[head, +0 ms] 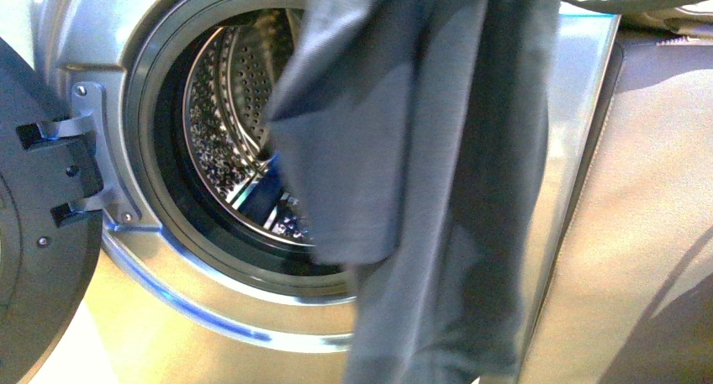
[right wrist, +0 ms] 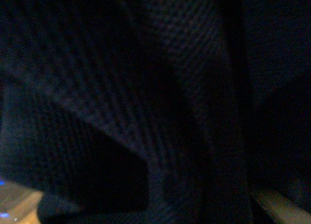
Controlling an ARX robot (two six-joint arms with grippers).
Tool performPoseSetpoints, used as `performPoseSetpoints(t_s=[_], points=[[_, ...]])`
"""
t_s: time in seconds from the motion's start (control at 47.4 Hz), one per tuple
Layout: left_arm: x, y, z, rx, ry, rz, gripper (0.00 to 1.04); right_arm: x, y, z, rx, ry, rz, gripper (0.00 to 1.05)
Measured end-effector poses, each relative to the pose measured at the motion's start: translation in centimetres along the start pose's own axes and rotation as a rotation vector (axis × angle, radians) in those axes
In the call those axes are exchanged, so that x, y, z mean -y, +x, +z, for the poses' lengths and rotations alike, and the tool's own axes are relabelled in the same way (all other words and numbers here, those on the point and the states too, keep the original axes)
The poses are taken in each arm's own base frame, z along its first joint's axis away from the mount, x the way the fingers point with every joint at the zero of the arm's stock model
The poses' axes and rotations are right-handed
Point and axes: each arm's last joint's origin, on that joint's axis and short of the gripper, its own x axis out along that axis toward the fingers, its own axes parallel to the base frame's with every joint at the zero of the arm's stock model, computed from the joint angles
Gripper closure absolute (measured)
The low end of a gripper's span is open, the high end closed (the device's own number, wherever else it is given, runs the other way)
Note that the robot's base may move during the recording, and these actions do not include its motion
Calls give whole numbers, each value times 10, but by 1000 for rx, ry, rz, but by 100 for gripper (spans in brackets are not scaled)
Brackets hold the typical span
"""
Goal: Collect clothes from washing machine
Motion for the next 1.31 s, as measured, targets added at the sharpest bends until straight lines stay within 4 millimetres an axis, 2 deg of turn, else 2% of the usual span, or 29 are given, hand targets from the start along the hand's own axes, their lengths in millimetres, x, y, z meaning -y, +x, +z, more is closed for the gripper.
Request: performPoseSetpoints(t_s=[0.148, 0.274, 0.401, 0.675, 0.696, 0.738, 0.844, 1.202, 1.308], points=[[0, 0, 0, 0, 0, 0, 98, 3, -4, 9, 53, -19, -54, 76], [0, 0, 0, 3, 0, -1, 98, 4, -11, 30, 125, -57, -93, 100], [0, -2, 2, 8, 1, 0, 98, 8, -17, 52, 185, -92, -135, 101], [-1, -4, 4, 17, 0, 3, 97, 17, -38, 114, 305, -153, -219, 101], [-1, -4, 4, 17, -1, 3, 90, 17, -41, 119, 314, -160, -224, 101], [-1, -4, 4, 17, -1, 3, 85, 17, -46, 127, 328, -170, -233, 101], [-1, -4, 4, 18, -1, 4, 66, 18, -65, 157, 374, -217, -269, 101], [-1, -4, 4, 19, 0, 5, 6, 24, -121, 235, 461, -363, -397, 101], [-1, -4, 4, 19, 1, 4, 7, 21, -145, 260, 496, -407, -432, 101]])
